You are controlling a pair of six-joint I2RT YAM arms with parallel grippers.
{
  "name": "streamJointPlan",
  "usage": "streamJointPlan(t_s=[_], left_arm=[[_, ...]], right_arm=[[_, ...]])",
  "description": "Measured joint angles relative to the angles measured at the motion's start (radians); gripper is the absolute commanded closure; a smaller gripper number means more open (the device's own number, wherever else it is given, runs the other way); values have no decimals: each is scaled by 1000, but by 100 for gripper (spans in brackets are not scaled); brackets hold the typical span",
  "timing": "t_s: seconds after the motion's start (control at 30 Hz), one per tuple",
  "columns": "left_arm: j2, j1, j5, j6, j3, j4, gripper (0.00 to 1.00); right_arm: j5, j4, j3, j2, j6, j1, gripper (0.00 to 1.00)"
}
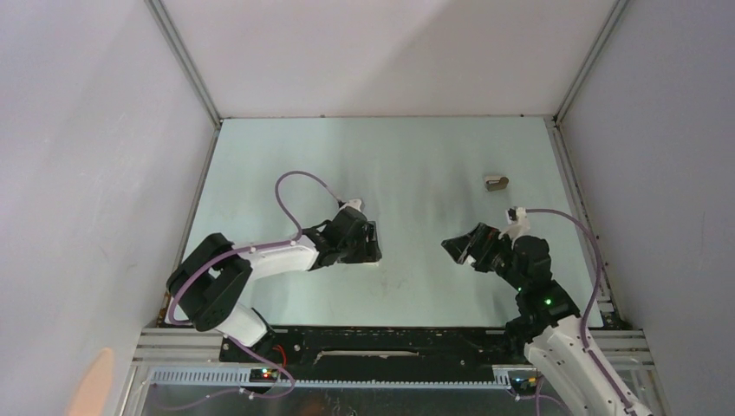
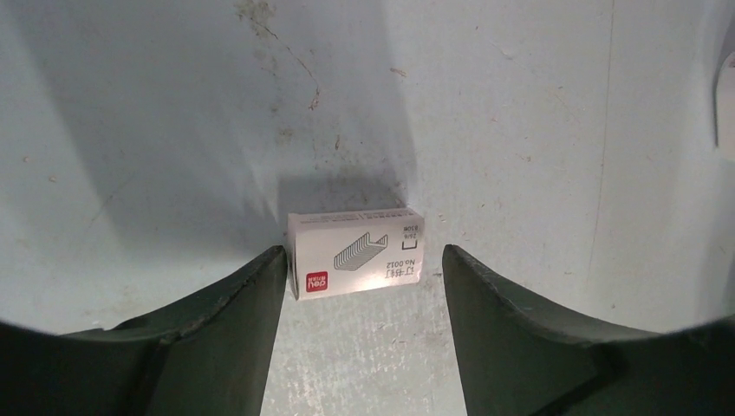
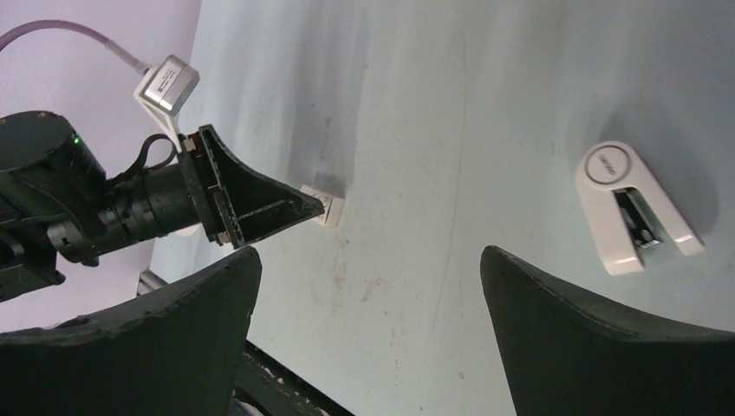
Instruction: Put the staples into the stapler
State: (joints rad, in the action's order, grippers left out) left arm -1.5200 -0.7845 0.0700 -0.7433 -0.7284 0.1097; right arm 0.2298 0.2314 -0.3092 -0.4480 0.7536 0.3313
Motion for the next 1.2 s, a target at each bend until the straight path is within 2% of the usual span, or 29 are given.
streamJointPlan(t_s=[0.2, 0.6, 0.93, 1.07, 1.2], left_arm=[[2, 16, -64, -26, 30, -65, 32], [26, 17, -245, -174, 179, -346, 34], [146, 27, -231, -151, 232, -385, 33], [147, 35, -227, -147, 235, -399, 35], [113, 53, -230, -167, 250, -439, 38]], right_arm=[[-4, -113, 2, -122, 11, 68, 0], [-16, -286, 2, -340, 25, 157, 0], [0, -328, 2, -362, -14, 153, 0], [39, -378, 2, -412, -28, 143, 0], [85, -424, 2, -507, -28, 138, 5]])
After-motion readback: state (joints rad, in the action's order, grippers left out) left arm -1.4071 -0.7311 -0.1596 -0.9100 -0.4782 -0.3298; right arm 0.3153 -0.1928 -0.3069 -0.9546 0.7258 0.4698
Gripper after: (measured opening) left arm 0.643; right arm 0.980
